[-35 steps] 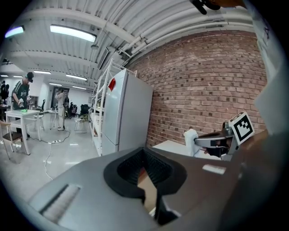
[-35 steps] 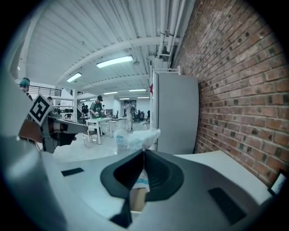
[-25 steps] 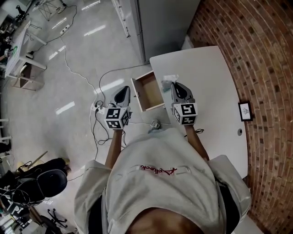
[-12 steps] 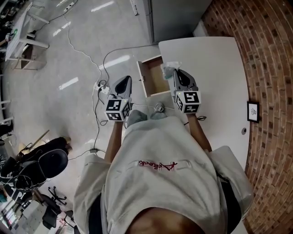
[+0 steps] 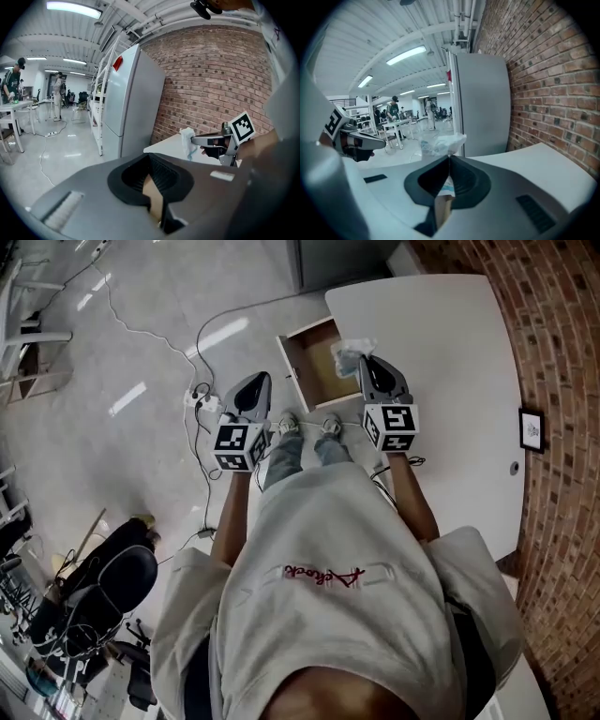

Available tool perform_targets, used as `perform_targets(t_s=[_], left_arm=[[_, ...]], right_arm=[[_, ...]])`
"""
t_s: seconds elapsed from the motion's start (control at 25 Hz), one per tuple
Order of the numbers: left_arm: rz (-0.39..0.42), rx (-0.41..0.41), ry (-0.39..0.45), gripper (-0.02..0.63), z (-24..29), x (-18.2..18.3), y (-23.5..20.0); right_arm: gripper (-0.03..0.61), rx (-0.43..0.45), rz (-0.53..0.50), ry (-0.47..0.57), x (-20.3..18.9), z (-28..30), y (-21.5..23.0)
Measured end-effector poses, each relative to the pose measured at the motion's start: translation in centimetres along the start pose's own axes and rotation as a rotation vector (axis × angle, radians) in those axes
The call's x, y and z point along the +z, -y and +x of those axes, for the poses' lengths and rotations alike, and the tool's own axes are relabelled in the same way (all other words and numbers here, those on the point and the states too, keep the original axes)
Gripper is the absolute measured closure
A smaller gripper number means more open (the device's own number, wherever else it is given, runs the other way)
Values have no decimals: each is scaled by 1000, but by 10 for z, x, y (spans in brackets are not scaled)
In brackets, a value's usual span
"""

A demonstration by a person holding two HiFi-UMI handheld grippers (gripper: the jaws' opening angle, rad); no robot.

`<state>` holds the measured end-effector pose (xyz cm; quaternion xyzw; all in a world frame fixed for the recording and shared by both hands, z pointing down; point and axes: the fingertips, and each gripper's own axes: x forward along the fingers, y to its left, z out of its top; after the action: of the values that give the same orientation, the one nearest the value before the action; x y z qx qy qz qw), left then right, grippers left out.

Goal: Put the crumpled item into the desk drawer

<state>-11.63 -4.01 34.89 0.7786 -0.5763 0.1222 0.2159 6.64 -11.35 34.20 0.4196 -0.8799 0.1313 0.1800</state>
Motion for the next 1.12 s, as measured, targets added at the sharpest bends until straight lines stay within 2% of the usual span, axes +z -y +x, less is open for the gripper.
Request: perform_targets(t_s=[0.2, 0.4, 0.6, 1.12], left_arm=[[18, -83, -25, 604, 16, -6, -16], [15, -135, -54, 604, 30, -26, -25], [10, -169, -79, 604, 38, -55, -26], [-86, -189, -183, 604, 48, -168, -23]], right_arm=[[563, -89, 34, -12, -10, 8, -5], [563, -130, 41, -30, -28, 13, -12], [563, -137, 53, -54, -57, 15, -22], [563, -84, 93, -178, -166, 23, -62]])
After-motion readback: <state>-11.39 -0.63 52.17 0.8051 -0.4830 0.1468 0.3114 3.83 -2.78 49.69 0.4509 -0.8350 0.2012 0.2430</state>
